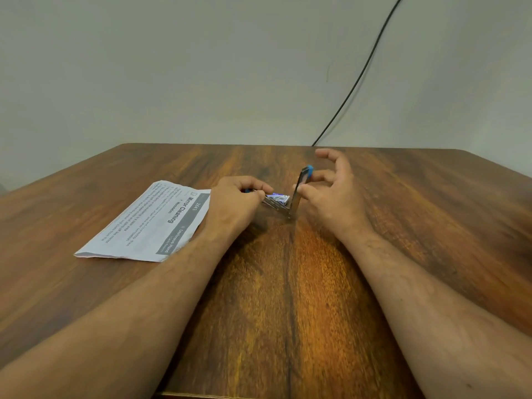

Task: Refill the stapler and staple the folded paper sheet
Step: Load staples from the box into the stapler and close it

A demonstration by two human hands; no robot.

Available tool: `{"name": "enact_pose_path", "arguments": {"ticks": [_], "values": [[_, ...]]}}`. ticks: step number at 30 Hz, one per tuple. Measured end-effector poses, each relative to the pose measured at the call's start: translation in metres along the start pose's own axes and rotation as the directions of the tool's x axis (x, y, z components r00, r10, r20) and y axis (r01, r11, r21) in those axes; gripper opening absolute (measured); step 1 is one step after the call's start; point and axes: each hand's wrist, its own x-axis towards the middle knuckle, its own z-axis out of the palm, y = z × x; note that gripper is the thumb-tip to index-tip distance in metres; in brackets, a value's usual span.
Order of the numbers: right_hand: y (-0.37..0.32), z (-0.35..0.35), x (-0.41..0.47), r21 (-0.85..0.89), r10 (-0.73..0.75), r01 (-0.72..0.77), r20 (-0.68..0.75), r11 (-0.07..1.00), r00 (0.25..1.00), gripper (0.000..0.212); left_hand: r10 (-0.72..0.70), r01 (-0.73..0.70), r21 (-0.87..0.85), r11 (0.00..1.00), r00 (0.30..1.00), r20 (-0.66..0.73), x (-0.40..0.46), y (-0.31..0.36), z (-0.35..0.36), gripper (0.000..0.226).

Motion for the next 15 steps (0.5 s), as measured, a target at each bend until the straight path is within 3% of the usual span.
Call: {"name": "enact_pose_path", "arguments": {"ticks": [5, 11, 15], "values": [[-0.0009, 0.0041, -0.0011, 0.075, 0.026, -0.036, 0.138, 0.997, 0.99, 0.037, 0.137, -0.131, -0.086, 0.988, 0.988, 0.069, -0.0003, -0.0029, -0.0002, 0.023], [0.0011, 0.0027, -0.0007, 0.199, 0.071, -0.121, 0.24, 0.972, 0.968, 0.023, 0.147, -0.121, -0.246, 0.962, 0.985, 0.089, -0.0021, -0.0031, 0.0005, 0.029], [-0.0073, 0.0021, -0.0057, 0.236, 0.107, -0.201, 0.359, 0.951, 0.927, 0.029, 0.17, -0.142, -0.266, 0.953, 0.982, 0.084, -0.0011, -0.0056, -0.0005, 0.026]]}}
